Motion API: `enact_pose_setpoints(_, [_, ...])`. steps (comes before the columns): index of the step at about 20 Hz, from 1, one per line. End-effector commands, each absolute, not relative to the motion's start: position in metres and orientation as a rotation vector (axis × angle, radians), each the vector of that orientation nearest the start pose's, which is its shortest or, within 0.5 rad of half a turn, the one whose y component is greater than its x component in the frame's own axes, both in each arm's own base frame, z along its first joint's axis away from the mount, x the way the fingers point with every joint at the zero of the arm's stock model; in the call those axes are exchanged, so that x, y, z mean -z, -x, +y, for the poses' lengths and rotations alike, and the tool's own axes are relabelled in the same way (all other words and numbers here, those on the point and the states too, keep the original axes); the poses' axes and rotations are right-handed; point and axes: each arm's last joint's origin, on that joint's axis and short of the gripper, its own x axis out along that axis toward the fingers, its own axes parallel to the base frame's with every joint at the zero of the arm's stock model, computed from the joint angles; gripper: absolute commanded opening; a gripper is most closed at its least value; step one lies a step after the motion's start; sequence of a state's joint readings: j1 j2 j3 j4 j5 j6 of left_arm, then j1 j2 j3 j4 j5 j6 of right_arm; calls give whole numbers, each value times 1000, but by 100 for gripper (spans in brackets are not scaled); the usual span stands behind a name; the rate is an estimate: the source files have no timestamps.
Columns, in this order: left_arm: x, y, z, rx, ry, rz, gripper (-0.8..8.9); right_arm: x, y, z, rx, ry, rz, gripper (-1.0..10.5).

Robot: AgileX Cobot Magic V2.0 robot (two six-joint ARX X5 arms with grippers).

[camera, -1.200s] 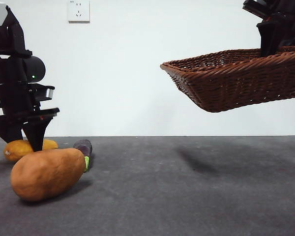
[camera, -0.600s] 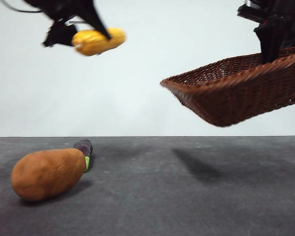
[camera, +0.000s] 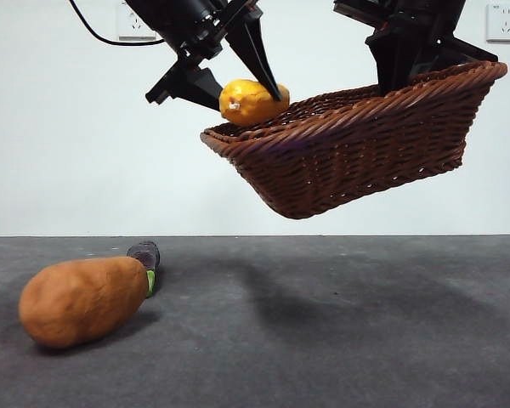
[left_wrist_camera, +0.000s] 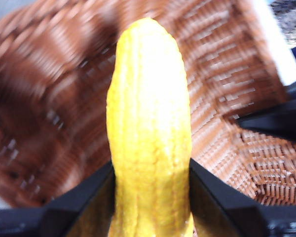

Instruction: Help me put the vegetables on the table into the basket

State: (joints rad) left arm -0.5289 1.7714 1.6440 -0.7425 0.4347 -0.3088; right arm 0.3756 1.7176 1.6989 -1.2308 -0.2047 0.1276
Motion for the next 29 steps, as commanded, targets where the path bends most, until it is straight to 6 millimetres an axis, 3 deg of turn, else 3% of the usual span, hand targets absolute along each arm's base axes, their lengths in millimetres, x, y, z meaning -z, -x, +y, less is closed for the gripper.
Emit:
enact_pose_setpoints(1, [-315,-324,-206,721,224,1055,440,-327,-310,131,-421,-8,1291,-8])
enact_pose_setpoints(4, [-317,-324,-211,722,210,1019,513,-327,-310,130,-421,-4,1299,-8])
enact_pose_setpoints(8, [-323,-314,-206,869,151,1039,512,-327,-310,130,-422,-4,1299,-8])
enact_pose_setpoints(13, [-359,-264,-171,811,-78,1073,502,-327,-310,130,-425,1,1295,-8])
enact_pose_setpoints(16, [-378,-232,-160,802,-153,1075,502,-327,-311,130,-426,0,1285,-8])
enact_pose_setpoints(21, [-391,-195,-149,687,-282,1085,502,-326,-312,129,-382,32,1273,-8])
enact_pose_setpoints(25, [-379,-186,-146,647,-287,1121,503,-326,-312,129,-382,37,1271,-8])
enact_pose_setpoints(29, [-334,-189,-145,529,-364,1233,512,-326,-312,129,-392,58,1273,-8])
